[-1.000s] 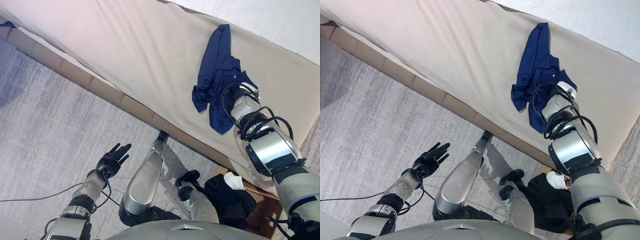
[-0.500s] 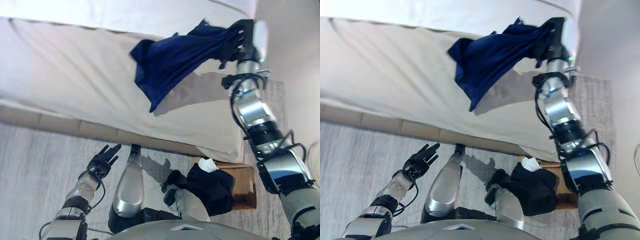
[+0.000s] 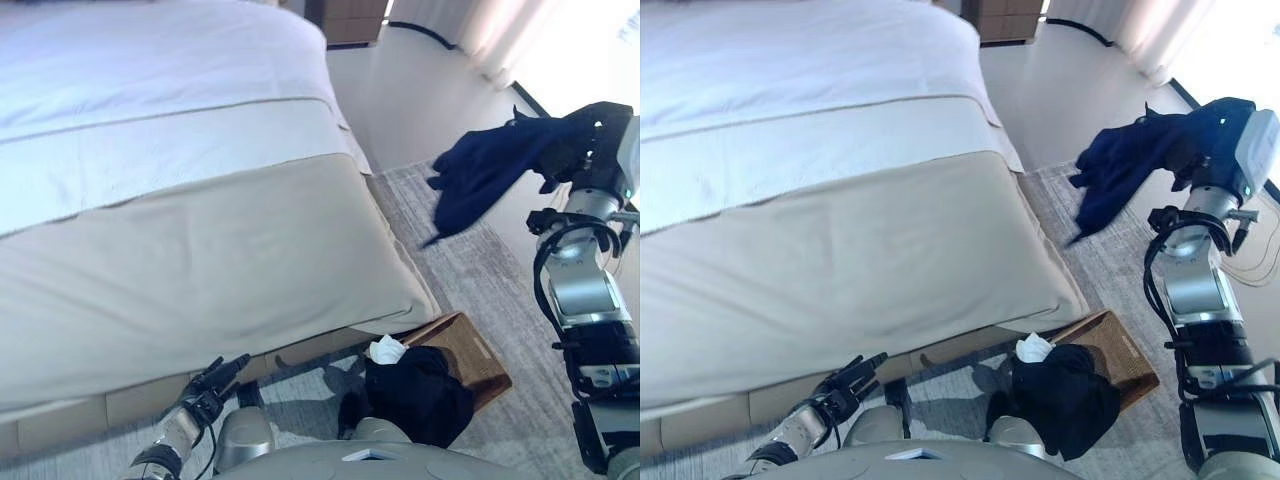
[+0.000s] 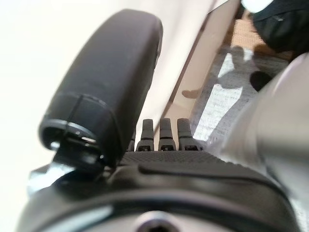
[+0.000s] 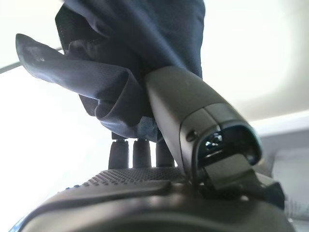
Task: Pick up the clothes from the bed and place them into the basket
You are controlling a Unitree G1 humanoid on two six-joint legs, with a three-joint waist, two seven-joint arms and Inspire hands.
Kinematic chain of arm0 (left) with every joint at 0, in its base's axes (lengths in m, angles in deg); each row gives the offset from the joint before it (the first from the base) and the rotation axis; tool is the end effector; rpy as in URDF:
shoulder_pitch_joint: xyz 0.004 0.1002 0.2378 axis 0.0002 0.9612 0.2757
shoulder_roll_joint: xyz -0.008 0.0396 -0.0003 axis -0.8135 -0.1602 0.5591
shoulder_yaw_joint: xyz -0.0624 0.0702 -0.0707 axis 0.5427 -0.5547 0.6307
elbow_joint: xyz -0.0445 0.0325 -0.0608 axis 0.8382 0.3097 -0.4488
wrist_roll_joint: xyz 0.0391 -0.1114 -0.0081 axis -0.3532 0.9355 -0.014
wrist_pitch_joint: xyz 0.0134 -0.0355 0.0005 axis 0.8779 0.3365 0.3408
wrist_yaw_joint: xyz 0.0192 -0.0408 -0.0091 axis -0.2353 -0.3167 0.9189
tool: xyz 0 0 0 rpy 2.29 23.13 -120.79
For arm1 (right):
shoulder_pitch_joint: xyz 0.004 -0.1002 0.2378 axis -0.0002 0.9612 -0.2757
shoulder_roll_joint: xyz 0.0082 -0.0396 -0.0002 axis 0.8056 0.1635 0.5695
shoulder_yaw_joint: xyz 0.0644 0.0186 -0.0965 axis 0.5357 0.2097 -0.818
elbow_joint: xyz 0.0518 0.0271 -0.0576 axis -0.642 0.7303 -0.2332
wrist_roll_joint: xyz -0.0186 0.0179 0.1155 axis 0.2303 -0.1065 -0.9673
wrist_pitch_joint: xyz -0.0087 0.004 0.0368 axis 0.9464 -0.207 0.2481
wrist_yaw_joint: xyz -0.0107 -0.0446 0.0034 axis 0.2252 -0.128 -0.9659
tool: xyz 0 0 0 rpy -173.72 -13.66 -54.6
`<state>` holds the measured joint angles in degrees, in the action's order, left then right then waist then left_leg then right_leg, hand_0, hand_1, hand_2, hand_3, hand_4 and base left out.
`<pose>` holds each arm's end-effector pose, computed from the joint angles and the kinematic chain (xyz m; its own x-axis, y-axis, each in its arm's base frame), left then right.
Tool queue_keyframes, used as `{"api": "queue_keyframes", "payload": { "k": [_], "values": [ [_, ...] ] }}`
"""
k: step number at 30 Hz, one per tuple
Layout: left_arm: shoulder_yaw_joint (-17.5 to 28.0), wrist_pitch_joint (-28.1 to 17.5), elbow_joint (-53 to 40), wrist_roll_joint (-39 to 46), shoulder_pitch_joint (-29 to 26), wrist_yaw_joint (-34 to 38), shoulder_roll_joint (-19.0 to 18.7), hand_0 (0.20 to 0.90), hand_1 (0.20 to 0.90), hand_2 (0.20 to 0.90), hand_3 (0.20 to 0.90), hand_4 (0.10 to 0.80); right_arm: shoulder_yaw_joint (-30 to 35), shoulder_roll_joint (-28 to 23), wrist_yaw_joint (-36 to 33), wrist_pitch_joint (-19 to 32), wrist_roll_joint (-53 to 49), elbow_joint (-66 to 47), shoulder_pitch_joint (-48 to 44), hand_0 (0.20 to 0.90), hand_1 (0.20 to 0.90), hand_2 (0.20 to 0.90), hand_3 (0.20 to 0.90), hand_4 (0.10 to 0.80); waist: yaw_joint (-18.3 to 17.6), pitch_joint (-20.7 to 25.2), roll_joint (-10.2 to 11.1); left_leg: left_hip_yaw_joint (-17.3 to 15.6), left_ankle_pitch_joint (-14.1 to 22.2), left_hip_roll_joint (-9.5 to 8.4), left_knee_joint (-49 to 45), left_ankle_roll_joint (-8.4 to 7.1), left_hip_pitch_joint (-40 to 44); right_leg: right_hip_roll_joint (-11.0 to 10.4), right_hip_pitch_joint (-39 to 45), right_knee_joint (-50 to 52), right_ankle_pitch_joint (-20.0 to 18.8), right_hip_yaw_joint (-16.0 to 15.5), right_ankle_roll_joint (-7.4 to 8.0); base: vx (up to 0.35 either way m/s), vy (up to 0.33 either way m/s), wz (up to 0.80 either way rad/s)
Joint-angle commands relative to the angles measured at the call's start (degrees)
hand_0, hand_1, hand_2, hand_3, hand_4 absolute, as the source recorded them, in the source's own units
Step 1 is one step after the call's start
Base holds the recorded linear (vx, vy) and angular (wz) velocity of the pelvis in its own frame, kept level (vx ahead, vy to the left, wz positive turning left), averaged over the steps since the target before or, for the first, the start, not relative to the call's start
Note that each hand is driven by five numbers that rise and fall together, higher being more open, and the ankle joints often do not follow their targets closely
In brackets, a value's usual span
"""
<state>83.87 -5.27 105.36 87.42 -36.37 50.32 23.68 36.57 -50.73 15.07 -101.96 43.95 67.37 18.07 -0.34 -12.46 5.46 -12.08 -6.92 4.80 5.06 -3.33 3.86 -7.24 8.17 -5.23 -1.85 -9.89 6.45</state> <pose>0.1152 0.2400 -0.1290 0.4778 0.0994 -0.8728 -0.5839 0.7783 -0.2310 0.2734 -0.2933 0.1527 0.6710 -0.5255 0.5231 0.7402 0.4331 -0.5143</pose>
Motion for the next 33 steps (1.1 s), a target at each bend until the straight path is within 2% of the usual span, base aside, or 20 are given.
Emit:
{"api": "queue_keyframes", "payload": {
  "k": [1, 9, 12, 15, 19, 20, 21, 22, 24, 25, 27, 29, 32, 33],
  "values": [
    [-3.05, 0.02, 4.35, -2.11, -1.34, -0.75, -0.48, 0.9, 0.9, 0.9, 0.9, 0.8, 5.31, -8.9, -4.84, 7.21, 5.08, -6.62, -3.74, 0.3, 0.3, 0.3, 0.2, 0.1, -1.0, 5.99, -2.08, -1.5, 9.87, -1.6, -0.81, 2.74, 3.75, 3.95, -2.63, 3.78, 3.39, -1.62, -2.65, 0.001, -0.135, -0.3],
    [-4.3, -0.75, 3.46, -2.44, -0.37, -2.2, 0.07, 0.9, 0.9, 0.9, 0.9, 0.8, 6.95, -7.53, -2.35, 6.74, 2.43, -1.12, 0.85, 0.3, 0.3, 0.3, 0.2, 0.1, -4.01, 5.5, -4.2, -3.17, 10.66, -0.71, -4.1, 1.84, 3.79, 4.24, -2.57, 4.57, 4.31, -1.1, -3.73, -0.033, -0.112, -0.22],
    [-4.7, -0.85, 3.36, -2.72, -0.27, -2.78, 0.2, 0.9, 0.9, 0.9, 0.9, 0.8, 6.1, -7.2, -0.18, 4.26, 3.78, 3.54, 1.32, 0.3, 0.3, 0.3, 0.2, 0.1, -4.51, 4.79, -5.08, -3.11, 10.61, -0.72, -4.92, 1.36, 3.66, 3.99, -2.61, 4.84, 4.4, -1.3, -4.01, -0.011, -0.076, -0.09],
    [-5.37, -1.14, 3.25, -2.42, -0.63, -3.42, 0.22, 0.9, 0.9, 0.9, 0.9, 0.8, 5.29, -8.43, -0.82, 1.62, 3.53, 8.33, 0.78, 0.3, 0.3, 0.3, 0.2, 0.1, -4.93, 3.83, -6.27, -3.0, 10.19, -0.6, -5.6, 0.79, 2.77, 3.59, -3.56, 5.75, 4.71, -1.42, -4.25, -0.061, -0.042, -0.09],
    [-7.75, -1.74, 3.36, 0.4, -3.45, -4.33, 0.98, 0.9, 0.9, 0.9, 0.9, 0.8, 4.15, -10.6, -1.17, 0.42, 0.91, 17.43, -1.64, 0.3, 0.3, 0.3, 0.2, 0.1, -6.26, 1.08, -9.61, -2.37, 9.26, -0.51, -6.43, -0.22, 0.17, 2.52, -6.96, 8.65, 5.94, -1.13, -4.63, -0.159, 0.037, -0.04],
    [-8.99, -2.09, 3.06, 2.06, -5.11, -4.54, 1.29, 0.9, 0.9, 0.9, 0.9, 0.8, 2.78, -11.31, -0.88, -0.85, 1.1, 19.94, -3.39, 0.3, 0.3, 0.3, 0.2, 0.1, -6.79, -0.38, -11.01, -2.12, 8.54, -0.6, -6.51, -0.57, -1.43, 2.08, -9.08, 9.67, 6.1, -1.04, -4.84, -0.225, 0.077, -0.01],
    [-9.39, -2.18, 2.92, 2.51, -5.66, -4.63, 1.36, 0.9, 0.9, 0.9, 0.9, 0.8, 2.21, -11.56, -0.6, -1.39, 1.38, 20.86, -4.03, 0.3, 0.3, 0.3, 0.2, 0.1, -6.94, -0.85, -11.45, -2.06, 8.36, -0.63, -6.53, -0.67, -1.95, 1.96, -9.75, 9.95, 6.17, -0.97, -4.91, -0.296, 0.074, 0.02],
    [-10.41, -2.83, 2.36, 4.06, -6.92, -5.03, 1.8, 0.9, 0.9, 0.9, 0.9, 0.8, 0.04, -12.45, -0.36, -1.27, 1.68, 24.24, -6.26, 0.3, 0.3, 0.3, 0.2, 0.1, -7.35, -2.67, -12.9, -1.86, 7.95, -0.64, -6.48, -1.05, -2.99, 1.54, -11.67, 11.15, 6.65, -1.1, -5.0, -0.184, 0.043, 0.01],
    [-11.53, -3.54, 1.47, 5.81, -8.04, -5.45, 2.17, 0.9, 0.9, 0.9, 0.9, 0.8, -2.73, -13.14, 0.63, -2.55, 2.2, 27.22, -9.03, 0.3, 0.3, 0.3, 0.2, 0.1, -7.67, -4.41, -14.46, -1.69, 7.4, -0.79, -6.19, -1.27, -4.36, 1.18, -13.9, 12.01, 6.84, -0.86, -5.12, -0.225, 0.054, -0.08],
    [-12.38, -4.21, 0.84, 7.08, -8.97, -5.86, 2.4, 0.9, 0.9, 0.9, 0.9, 0.8, -5.19, -13.26, 0.95, -2.84, 1.86, 29.86, -11.38, 0.42, 0.42, 0.42, 0.34, 0.24, -7.86, -5.86, -15.66, -1.74, 6.96, -0.88, -5.97, -1.37, -5.48, 0.95, -15.69, 12.56, 6.89, -0.62, -5.22, -0.216, 0.037, -0.19],
    [-13.16, -4.38, -0.41, 7.77, -9.82, -5.55, 2.47, 0.9, 0.9, 0.9, 0.9, 0.8, -7.64, -13.4, 2.67, -4.73, 2.33, 32.04, -14.21, 0.566, 0.566, 0.566, 0.51, 0.41, -7.95, -6.99, -16.72, -1.74, 6.69, -1.03, -5.81, -1.44, -6.68, 0.74, -17.55, 13.06, 6.91, -0.44, -5.24, -0.141, -0.008, -0.21],
    [-14.4, -5.1, -1.77, 9.5, -11.09, -5.66, 2.05, 0.9, 0.9, 0.9, 0.9, 0.8, -11.86, -13.7, 4.37, -6.76, 2.61, 37.22, -18.76, 0.9, 0.9, 0.9, 0.9, 0.8, -8.03, -8.99, -18.27, -1.94, 6.21, -1.21, -5.51, -1.56, -8.6, 0.45, -20.67, 13.86, 6.89, -0.13, -5.42, -0.19, -0.009, -0.22],
    [-15.85, -5.82, -3.66, 11.51, -12.8, -5.32, 0.98, 0.9, 0.9, 0.9, 0.9, 0.8, -18.19, -13.2, 6.36, -9.79, 1.56, 43.74, -24.59, 0.9, 0.9, 0.9, 0.9, 0.8, -7.7, -11.44, -19.87, -1.93, 5.46, -1.53, -5.05, -1.6, -11.16, 0.33, -24.26, 14.89, 6.75, 0.02, -5.6, -0.14, -0.045, -0.12],
    [-15.82, -5.81, -3.74, 11.55, -12.89, -5.28, 0.96, 0.9, 0.9, 0.9, 0.9, 0.8, -18.52, -13.16, 6.41, -9.89, 1.48, 43.96, -24.96, 0.9, 0.9, 0.9, 0.9, 0.8, -7.75, -11.52, -19.93, -1.93, 5.45, -1.54, -5.08, -1.59, -11.33, 0.31, -24.48, 15.01, 6.78, 0.03, -5.61, -0.113, -0.072, -0.09]
  ]
}}
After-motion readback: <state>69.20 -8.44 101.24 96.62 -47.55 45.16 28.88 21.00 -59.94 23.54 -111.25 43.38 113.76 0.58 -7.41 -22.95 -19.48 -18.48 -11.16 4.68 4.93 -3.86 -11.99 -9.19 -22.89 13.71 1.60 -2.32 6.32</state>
